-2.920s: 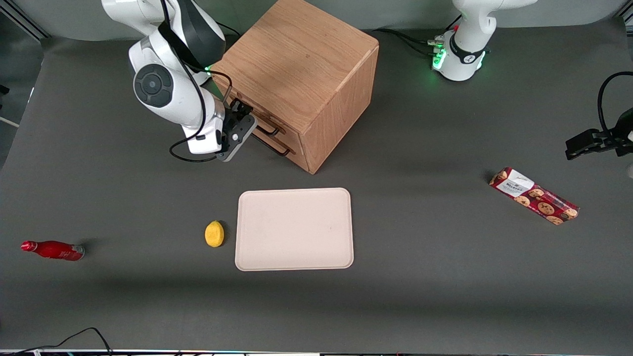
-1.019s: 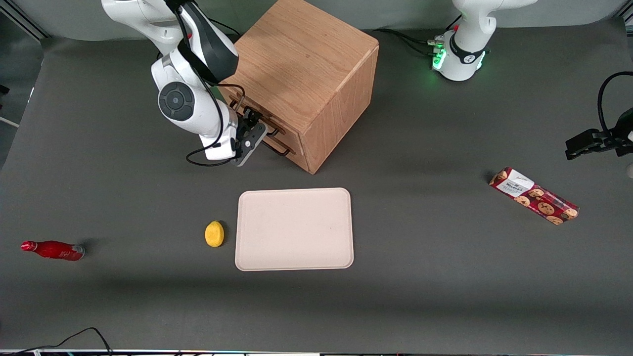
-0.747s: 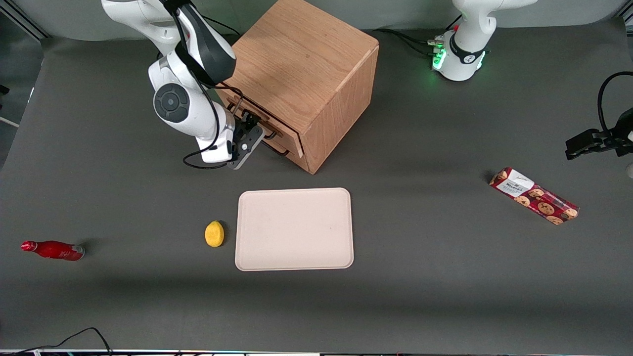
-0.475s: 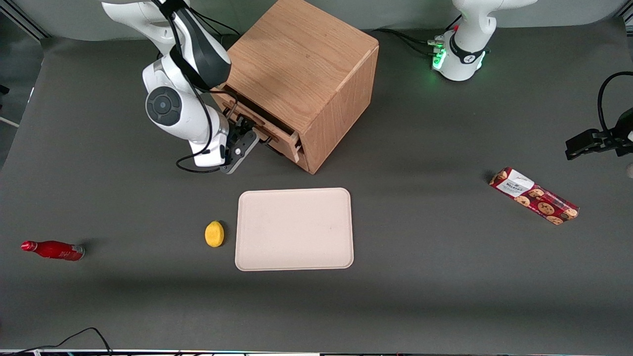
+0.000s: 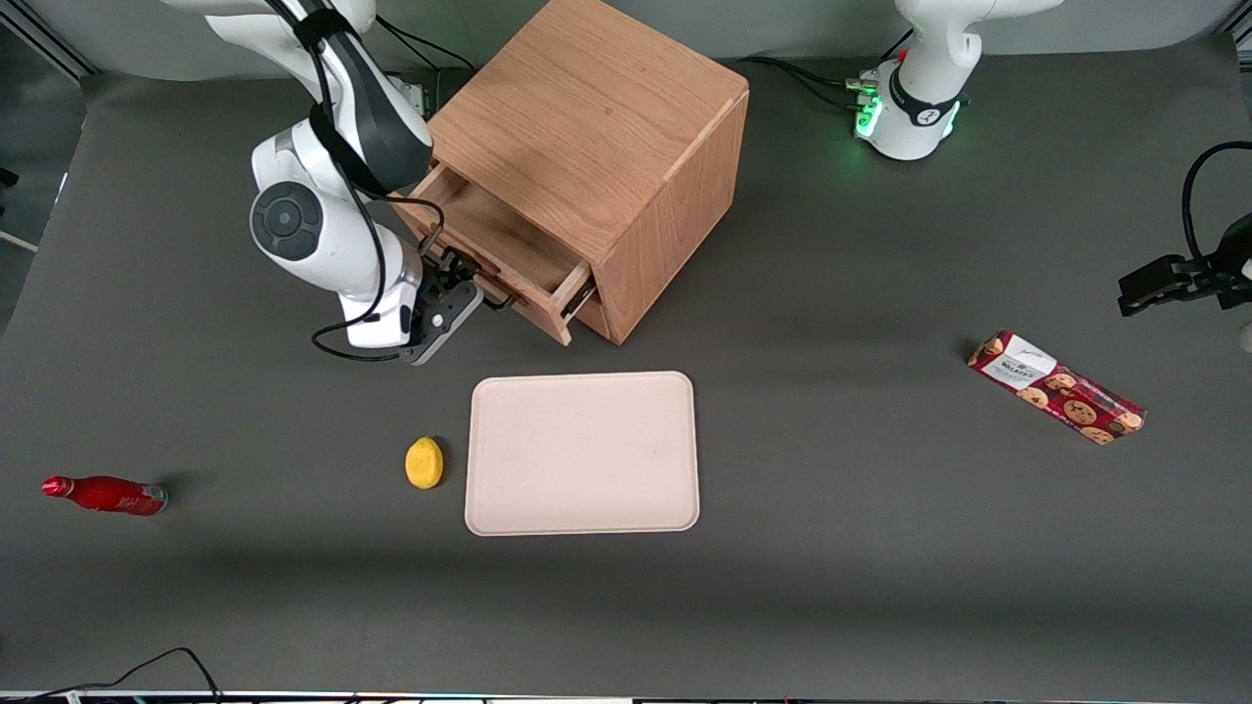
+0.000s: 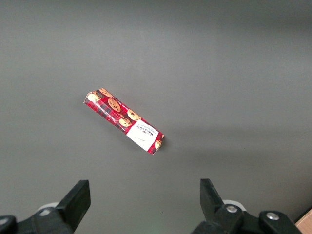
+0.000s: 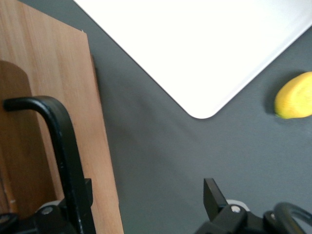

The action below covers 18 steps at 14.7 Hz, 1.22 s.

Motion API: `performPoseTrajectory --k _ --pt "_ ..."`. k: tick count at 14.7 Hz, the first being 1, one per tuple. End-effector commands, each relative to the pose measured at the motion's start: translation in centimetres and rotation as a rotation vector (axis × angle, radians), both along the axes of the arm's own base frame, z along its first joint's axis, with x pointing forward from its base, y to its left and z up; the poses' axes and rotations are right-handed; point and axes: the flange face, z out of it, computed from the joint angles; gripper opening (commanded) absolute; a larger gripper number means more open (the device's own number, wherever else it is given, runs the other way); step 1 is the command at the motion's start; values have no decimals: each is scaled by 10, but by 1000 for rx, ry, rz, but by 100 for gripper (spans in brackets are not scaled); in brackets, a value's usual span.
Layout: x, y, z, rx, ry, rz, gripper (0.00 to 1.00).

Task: Open upper drawer
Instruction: 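Pull the handle with the right gripper, sliding the drawer out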

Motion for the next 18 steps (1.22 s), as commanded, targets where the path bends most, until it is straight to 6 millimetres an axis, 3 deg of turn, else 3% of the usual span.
performPoseTrajectory --k 1,13,18 --pt "16 -9 -7 -23 -17 26 100" --pt "54 -55 -9 -56 -49 -12 100" --pt "67 -61 -4 -48 -65 -26 100"
